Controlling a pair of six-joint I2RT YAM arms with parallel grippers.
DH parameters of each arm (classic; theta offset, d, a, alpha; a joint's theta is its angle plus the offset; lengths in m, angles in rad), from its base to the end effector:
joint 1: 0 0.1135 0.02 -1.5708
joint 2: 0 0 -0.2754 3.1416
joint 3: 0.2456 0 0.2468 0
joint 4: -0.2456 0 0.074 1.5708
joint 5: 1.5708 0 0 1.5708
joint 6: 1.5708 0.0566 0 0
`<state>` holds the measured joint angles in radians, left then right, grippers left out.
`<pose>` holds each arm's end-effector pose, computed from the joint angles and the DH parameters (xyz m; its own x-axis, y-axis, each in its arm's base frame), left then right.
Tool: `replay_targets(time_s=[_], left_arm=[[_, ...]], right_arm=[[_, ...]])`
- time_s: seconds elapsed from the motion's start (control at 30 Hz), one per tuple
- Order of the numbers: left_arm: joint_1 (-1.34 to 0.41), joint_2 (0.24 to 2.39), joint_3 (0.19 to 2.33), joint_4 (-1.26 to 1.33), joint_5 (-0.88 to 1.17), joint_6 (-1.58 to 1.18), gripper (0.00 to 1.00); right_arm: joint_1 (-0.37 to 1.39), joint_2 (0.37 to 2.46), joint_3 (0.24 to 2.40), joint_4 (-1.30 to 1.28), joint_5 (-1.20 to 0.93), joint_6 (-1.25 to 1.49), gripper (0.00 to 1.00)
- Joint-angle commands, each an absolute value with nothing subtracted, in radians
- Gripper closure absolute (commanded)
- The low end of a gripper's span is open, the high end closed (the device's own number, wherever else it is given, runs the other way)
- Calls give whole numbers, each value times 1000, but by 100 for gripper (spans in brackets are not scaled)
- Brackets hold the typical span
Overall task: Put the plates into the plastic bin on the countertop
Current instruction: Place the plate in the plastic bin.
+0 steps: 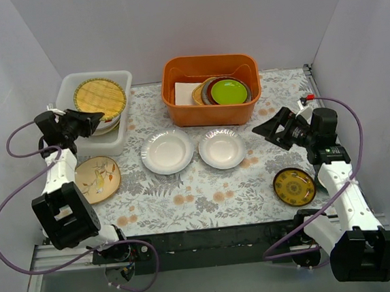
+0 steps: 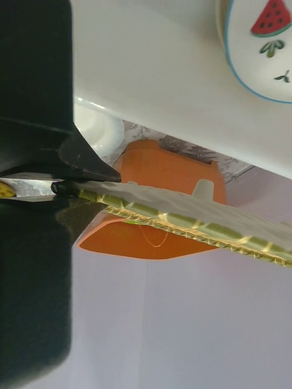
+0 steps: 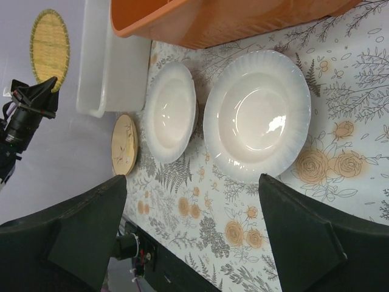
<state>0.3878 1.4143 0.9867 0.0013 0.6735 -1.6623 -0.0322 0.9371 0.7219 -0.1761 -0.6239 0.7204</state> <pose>0.3165 0.0911 0.2920 -0.1942 -0.9201 0.3400 -0.4022 -0.2415 -0.8831 0.2154 0.0261 0.2972 -0.6253 0.5558 -0.5477 -0.1345 0.6146 0.7773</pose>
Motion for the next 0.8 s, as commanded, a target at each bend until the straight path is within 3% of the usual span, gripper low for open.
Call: replay_targets(time_s=[0.0, 0.77], left_arm=[[420, 1466, 1077, 51, 707, -1632, 100], [459, 1703, 1177, 6, 611, -1604, 100]], right_arm=[[-29, 948, 729, -155, -600, 680, 4], [-29, 1008, 715, -239, -503, 558, 4]])
